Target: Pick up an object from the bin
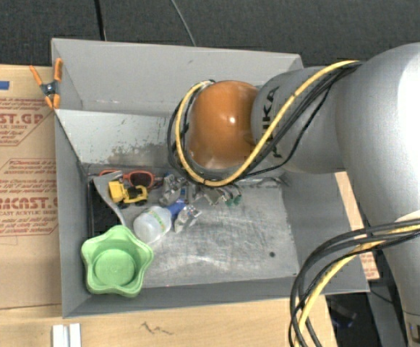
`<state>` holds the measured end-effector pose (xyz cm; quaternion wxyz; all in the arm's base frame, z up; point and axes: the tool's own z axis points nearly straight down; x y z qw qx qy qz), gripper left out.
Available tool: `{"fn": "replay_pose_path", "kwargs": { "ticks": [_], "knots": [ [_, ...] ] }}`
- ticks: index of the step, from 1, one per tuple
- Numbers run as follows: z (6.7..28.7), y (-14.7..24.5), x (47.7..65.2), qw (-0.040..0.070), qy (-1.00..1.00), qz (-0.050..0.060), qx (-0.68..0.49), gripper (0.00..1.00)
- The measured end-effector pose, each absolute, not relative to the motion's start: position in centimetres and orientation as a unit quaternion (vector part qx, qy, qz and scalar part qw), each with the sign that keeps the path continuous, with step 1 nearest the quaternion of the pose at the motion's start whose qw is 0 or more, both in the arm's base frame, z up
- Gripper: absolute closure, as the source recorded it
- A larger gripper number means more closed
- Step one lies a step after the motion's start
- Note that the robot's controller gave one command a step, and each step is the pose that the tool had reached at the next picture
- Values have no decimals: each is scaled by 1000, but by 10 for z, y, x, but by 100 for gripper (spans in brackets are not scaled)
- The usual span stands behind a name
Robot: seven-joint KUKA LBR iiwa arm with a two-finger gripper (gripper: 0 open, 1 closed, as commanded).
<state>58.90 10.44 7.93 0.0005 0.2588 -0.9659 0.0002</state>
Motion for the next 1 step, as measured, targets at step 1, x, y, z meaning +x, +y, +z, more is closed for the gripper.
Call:
{"fn": "replay_pose_path", "kwargs": {
  "ticks": [1],
  "knots": [
    [208,112,589,-2,-970,-1,242,100]
  ]
}}
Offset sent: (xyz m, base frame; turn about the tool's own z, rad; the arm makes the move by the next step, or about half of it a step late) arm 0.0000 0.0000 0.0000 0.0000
